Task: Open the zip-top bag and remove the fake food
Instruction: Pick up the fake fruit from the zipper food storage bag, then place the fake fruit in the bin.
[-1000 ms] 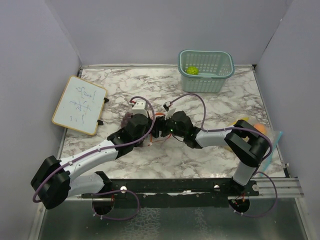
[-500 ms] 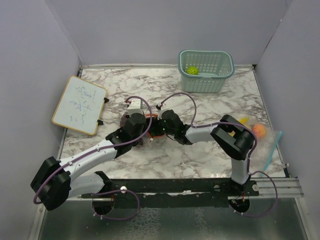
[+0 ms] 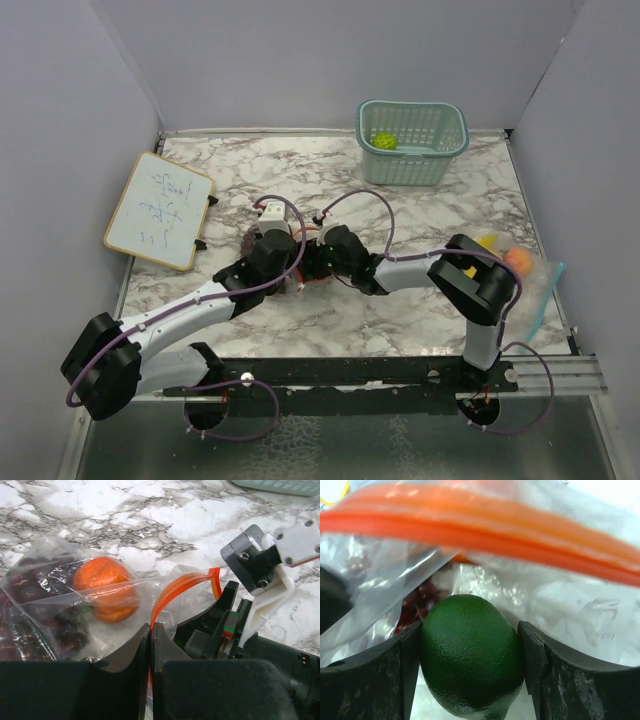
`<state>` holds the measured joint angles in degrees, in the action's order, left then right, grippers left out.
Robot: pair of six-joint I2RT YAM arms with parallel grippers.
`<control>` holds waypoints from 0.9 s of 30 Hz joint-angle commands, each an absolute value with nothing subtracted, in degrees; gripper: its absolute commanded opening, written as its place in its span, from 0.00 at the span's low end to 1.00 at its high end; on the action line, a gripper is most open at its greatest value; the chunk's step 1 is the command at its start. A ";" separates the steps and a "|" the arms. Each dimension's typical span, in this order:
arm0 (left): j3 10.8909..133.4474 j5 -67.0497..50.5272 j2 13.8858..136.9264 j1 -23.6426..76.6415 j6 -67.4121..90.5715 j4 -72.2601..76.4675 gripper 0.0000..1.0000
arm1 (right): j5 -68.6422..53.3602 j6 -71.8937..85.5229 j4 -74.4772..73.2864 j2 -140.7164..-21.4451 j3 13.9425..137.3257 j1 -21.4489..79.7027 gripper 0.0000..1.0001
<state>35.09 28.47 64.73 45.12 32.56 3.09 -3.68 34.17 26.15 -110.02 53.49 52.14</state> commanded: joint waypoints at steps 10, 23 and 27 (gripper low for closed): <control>35.25 24.40 65.39 46.38 33.57 5.81 0.08 | 3.84 26.45 13.96 -80.31 44.20 53.70 0.58; 35.77 22.88 66.08 46.41 33.68 6.05 0.08 | 5.42 17.72 4.31 -69.83 52.06 35.73 0.58; 35.65 22.18 66.40 46.41 33.98 6.21 0.08 | 2.19 15.09 4.32 -77.79 61.97 26.29 0.58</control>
